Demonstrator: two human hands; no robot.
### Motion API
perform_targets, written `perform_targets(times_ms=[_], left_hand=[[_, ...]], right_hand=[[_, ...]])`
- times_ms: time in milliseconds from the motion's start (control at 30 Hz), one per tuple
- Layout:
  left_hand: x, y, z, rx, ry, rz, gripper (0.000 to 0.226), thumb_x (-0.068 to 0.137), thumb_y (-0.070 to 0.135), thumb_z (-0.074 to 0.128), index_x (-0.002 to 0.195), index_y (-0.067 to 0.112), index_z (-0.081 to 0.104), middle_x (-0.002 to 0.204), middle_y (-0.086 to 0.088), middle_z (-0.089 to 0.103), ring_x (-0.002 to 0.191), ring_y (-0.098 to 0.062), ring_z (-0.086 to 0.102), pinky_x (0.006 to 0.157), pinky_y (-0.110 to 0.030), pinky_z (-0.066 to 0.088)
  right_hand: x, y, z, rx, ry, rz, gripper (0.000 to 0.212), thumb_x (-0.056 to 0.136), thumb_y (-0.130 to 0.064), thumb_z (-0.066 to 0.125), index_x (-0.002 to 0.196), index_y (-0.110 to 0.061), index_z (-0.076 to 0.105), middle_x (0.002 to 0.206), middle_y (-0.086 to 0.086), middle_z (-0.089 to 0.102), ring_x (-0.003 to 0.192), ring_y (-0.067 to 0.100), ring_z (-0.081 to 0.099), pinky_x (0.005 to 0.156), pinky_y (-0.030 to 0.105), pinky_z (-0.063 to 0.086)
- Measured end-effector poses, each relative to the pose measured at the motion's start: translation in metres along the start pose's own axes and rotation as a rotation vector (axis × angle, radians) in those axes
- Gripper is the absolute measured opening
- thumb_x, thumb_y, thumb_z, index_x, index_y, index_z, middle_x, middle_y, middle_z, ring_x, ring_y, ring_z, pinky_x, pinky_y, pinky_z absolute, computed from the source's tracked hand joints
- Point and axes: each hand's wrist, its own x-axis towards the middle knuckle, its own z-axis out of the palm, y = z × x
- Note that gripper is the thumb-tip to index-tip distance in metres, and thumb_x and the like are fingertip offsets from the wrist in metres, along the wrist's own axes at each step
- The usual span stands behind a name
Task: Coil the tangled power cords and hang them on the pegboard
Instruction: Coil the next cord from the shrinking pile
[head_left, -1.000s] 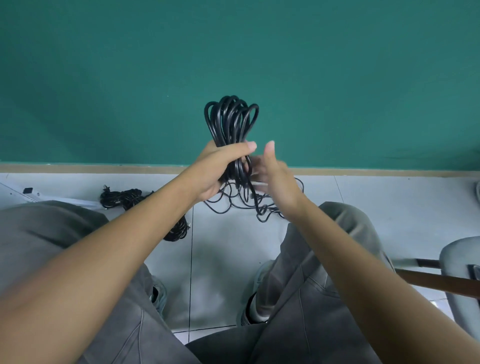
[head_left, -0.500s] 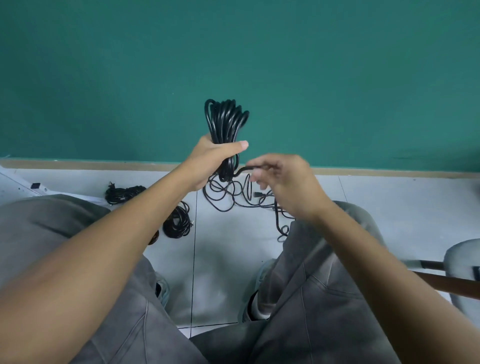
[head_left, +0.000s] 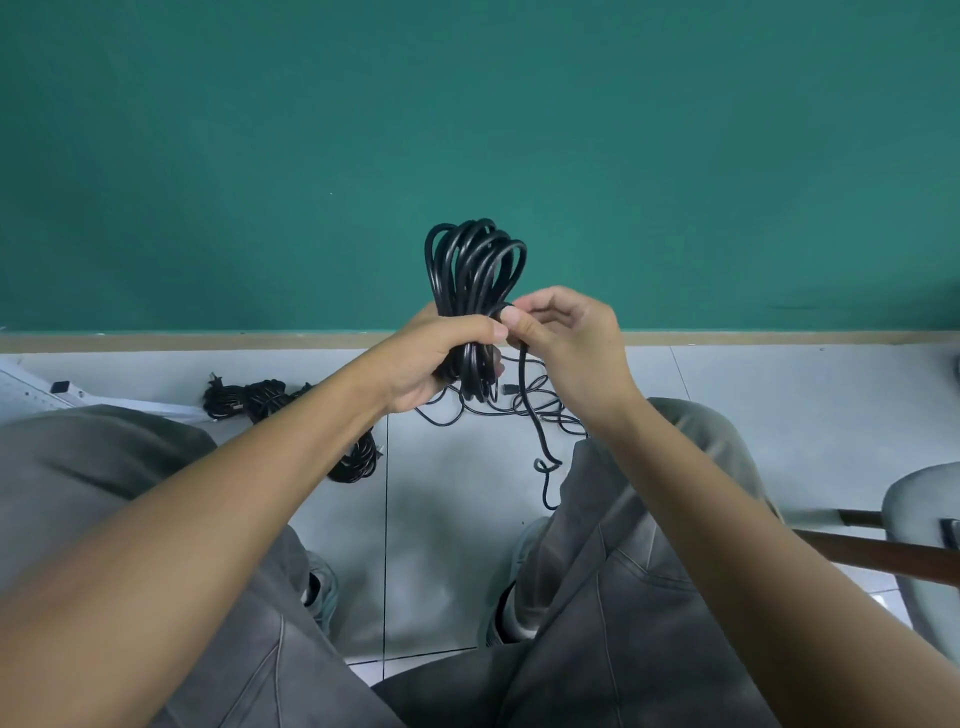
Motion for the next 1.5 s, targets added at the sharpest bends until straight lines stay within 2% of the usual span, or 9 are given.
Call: perform_targets(times_ms=[300,500,600,667,867,967,1167,1300,1500], left_hand=[[0.005,0.001,-0.007,-0.023,0.106,-0.03,0.048,0.061,0.027,0.078,0.103,0.008,0.065,0.095,-0.011,0.066,0.078,-0.02,0.061,0.084,-0.041,0.05],[0.007,-0.004,-0.001,0.012,0.061,-0.082,0.039,0.078,0.017,0.066,0.117,0.01,0.065,0.12,-0.001,0.075,0.122,-0.026,0.067,0.086,-0.04,0.052],[0.003,-0.005,0.007,-0.014,0.006,-0.114,0.046,0.082,0.016,0.06,0.128,0.007,0.061,0.121,-0.004,0.076,0.109,-0.02,0.072,0.077,-0.033,0.056],[0.001,-0.004,0.009,-0.068,0.008,-0.135,0.039,0.089,0.014,0.058,0.125,0.001,0.062,0.11,-0.003,0.078,0.087,-0.014,0.075,0.069,-0.027,0.057],[0.005,-0.005,0.002,-0.112,0.091,-0.081,0.054,0.08,0.017,0.061,0.131,-0.001,0.063,0.129,-0.016,0.07,0.124,-0.024,0.065,0.096,-0.041,0.054],[0.005,-0.002,0.001,-0.101,0.082,-0.047,0.046,0.08,0.016,0.06,0.124,0.004,0.065,0.117,-0.012,0.074,0.118,-0.025,0.067,0.11,-0.046,0.047],[0.011,0.006,-0.007,-0.221,0.088,0.018,0.033,0.076,0.02,0.066,0.104,0.003,0.062,0.092,-0.007,0.064,0.083,-0.024,0.067,0.097,-0.046,0.057],[0.016,0.012,-0.022,-0.268,0.161,0.046,0.022,0.074,0.026,0.068,0.088,0.009,0.061,0.084,-0.003,0.06,0.073,-0.018,0.061,0.086,-0.04,0.057],[0.019,0.013,-0.033,-0.163,0.439,0.033,0.028,0.069,0.027,0.069,0.089,0.011,0.056,0.08,-0.004,0.053,0.073,-0.024,0.054,0.077,-0.042,0.052]], right_hand=[[-0.002,0.017,-0.006,-0.056,0.1,0.109,0.013,0.098,-0.004,0.065,0.087,-0.01,0.062,0.08,0.01,0.064,0.073,0.028,0.069,0.08,0.058,0.06],[0.012,-0.023,-0.01,0.032,0.241,-0.002,0.012,0.094,-0.006,0.071,0.084,-0.012,0.067,0.078,0.011,0.069,0.071,0.019,0.075,0.069,0.034,0.064],[0.019,-0.029,-0.003,-0.196,0.35,-0.067,0.01,0.091,-0.019,0.078,0.085,-0.011,0.074,0.076,0.005,0.073,0.061,0.003,0.068,0.056,0.014,0.053],[0.025,-0.029,0.002,-0.374,0.4,-0.11,0.013,0.089,-0.03,0.079,0.083,-0.019,0.076,0.075,-0.005,0.074,0.062,0.004,0.068,0.063,0.023,0.055],[0.029,-0.031,0.017,-0.457,0.309,-0.192,0.021,0.095,-0.026,0.072,0.081,-0.01,0.074,0.053,-0.011,0.062,0.044,0.001,0.055,0.05,0.013,0.04],[0.035,-0.032,0.016,-0.339,0.245,-0.14,0.018,0.095,-0.022,0.072,0.082,-0.01,0.074,0.063,0.0,0.071,0.058,0.015,0.07,0.058,0.034,0.059],[0.027,-0.02,0.016,-0.266,0.04,-0.147,0.031,0.106,-0.034,0.052,0.1,-0.012,0.074,0.089,-0.007,0.073,0.081,0.004,0.067,0.075,0.013,0.051],[-0.001,0.007,0.024,-0.221,-0.289,0.093,0.061,0.107,-0.059,0.023,0.119,-0.023,0.071,0.109,-0.002,0.076,0.102,0.007,0.071,0.101,0.026,0.049],[-0.029,0.024,0.023,-0.336,-0.421,0.063,0.02,0.103,-0.026,0.06,0.114,-0.011,0.069,0.087,-0.003,0.07,0.079,0.013,0.071,0.085,0.032,0.052]])
